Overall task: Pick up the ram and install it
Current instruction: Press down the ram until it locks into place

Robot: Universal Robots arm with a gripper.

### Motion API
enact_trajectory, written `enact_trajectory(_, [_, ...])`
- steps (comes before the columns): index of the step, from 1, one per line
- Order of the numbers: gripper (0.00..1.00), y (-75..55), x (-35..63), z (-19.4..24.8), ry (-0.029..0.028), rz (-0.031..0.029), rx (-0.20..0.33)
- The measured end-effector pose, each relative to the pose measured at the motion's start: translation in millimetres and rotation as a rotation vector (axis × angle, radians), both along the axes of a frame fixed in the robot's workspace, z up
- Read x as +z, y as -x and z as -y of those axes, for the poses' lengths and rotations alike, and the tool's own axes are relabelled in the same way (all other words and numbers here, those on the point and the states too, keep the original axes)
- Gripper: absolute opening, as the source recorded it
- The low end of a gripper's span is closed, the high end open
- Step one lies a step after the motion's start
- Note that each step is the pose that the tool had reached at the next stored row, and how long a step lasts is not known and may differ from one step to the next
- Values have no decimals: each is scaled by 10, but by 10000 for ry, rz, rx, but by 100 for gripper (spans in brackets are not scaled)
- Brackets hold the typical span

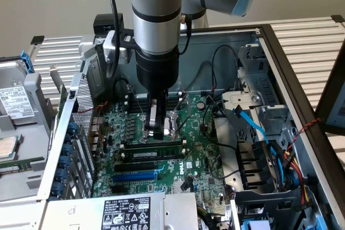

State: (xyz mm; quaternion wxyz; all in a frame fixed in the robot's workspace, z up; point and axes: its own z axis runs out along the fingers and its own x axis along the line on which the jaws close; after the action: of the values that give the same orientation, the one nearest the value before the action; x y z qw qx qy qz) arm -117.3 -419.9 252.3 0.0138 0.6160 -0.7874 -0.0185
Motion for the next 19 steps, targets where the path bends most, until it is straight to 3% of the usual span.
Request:
enact_trajectory(5, [11, 0, -2, 0, 10, 0, -646])
enact_trajectory(19, [11, 67, -29, 0, 9, 0, -1811])
